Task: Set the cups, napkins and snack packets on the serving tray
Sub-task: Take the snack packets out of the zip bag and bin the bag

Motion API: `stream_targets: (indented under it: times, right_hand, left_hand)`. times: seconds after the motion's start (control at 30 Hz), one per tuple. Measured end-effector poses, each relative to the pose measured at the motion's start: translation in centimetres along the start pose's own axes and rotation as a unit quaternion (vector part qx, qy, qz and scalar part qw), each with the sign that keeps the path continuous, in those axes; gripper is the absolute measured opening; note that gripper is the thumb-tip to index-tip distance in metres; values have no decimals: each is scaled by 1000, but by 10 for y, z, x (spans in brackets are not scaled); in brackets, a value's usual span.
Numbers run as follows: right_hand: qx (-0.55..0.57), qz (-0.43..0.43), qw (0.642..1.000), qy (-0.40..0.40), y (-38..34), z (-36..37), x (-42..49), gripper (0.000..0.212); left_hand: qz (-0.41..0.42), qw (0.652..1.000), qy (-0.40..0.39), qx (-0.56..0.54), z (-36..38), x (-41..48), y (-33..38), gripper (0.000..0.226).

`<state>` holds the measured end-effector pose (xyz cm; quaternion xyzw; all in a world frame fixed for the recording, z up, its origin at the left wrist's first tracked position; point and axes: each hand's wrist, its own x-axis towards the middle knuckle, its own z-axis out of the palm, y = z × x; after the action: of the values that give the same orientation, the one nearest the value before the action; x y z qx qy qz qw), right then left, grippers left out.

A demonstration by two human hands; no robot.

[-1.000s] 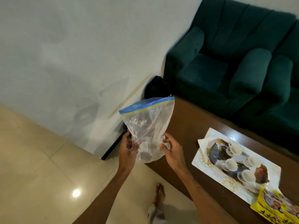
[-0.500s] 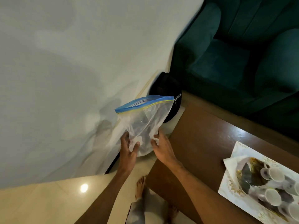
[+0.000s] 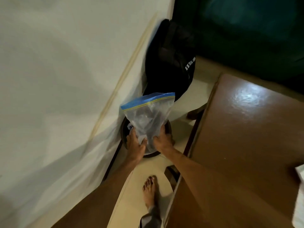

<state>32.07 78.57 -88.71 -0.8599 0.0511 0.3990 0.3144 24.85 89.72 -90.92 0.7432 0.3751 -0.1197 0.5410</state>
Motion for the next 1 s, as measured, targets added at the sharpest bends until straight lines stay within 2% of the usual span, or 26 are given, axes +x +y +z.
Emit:
stream_targets:
  times: [0.13, 0.3, 0.43, 0.5, 0.57, 0.7, 0.77, 1.0]
  right_hand:
    - [52, 57, 996, -52, -4, 18, 38, 60]
    - [120, 95, 986, -58, 3, 49, 83, 49]
    - [153, 134, 977, -72, 20, 68, 112, 35]
    - [167, 141, 971, -96, 24, 66, 109, 49]
    - [174, 143, 969, -100, 22, 61, 100, 55]
    - [202, 147, 967, -44, -1, 42, 60, 42]
    - [219, 134, 965, -42, -16, 24, 31, 41]
    - [223, 2, 975, -20, -49, -43, -74, 51]
  left_hand:
    - [-32, 998, -31, -32, 9, 28, -11, 82]
    - [-93, 993, -70, 12, 14, 63, -31, 64]
    - [-138, 985, -102, 18, 16, 87, -48, 67]
    - [-145, 984, -103, 31, 15, 89, -54, 64]
    - [-140, 986, -83, 45, 10, 81, -50, 61]
    - [-101, 993, -30, 44, -4, 47, -29, 55]
    - [-71, 997, -16, 36, -13, 24, -10, 53]
    - [21, 999, 25, 8, -35, -53, 63, 54]
